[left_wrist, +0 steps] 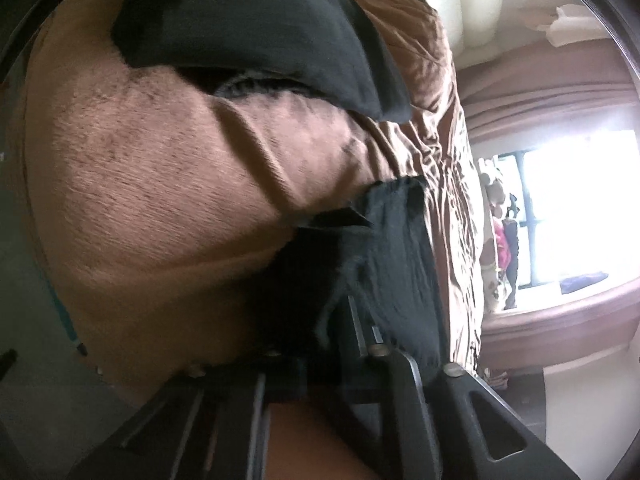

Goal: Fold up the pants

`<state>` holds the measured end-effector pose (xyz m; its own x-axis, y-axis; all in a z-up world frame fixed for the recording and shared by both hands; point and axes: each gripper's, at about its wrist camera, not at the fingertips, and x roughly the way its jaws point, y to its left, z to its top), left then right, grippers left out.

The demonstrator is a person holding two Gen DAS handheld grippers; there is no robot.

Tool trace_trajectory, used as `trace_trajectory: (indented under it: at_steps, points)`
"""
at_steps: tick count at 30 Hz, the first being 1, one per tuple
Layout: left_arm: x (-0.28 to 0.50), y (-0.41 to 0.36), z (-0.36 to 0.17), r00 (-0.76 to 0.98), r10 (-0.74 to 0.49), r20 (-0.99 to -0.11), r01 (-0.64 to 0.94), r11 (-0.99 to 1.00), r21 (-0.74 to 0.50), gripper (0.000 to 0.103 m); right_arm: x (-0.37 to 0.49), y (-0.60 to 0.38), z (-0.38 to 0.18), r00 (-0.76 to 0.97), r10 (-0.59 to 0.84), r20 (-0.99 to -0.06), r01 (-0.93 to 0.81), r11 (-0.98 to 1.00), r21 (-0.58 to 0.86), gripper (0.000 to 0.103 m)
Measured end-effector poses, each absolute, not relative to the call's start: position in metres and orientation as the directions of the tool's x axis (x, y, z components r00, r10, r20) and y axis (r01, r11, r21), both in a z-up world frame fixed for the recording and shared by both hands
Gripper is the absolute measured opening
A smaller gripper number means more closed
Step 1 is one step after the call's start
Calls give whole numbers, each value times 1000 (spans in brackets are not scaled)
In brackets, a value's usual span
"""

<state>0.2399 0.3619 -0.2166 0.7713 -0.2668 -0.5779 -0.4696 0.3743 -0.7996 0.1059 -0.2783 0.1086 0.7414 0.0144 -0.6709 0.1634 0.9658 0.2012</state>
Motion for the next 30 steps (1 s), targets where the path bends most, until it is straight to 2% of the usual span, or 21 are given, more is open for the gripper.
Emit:
trace_trajectory:
  at_steps: [6,12,13,15,16,17,30]
  points:
    - [225,367,-216,798,-222,-561,-475,342,-811,6,135,-252,99,704,91,-705,77,976,203,44]
    - [224,372,-202,787,-245,-567,-464,371,-804,9,175,-225,85,665,157,-730,-20,981,193,44]
    - [223,373,-198,790,-249,-561,-455,374,-808,13,190,-225,81,659,165,-734,-30,981,194,44]
    - [223,373,-194,790,-245,-562,-453,385,-804,32,202,-216,74,642,192,-742,-67,978,195,44]
    - [224,373,-193,793,-243,-559,-449,389,-805,49,208,-211,71,636,202,-745,-84,978,193,44]
    - [224,373,-193,795,-239,-557,-448,389,-805,55,216,-208,68,629,209,-749,-103,977,187,44]
    - [245,369,-201,790,-263,-554,-434,399,-808,55,303,-130,42,545,251,-800,-289,952,102,44]
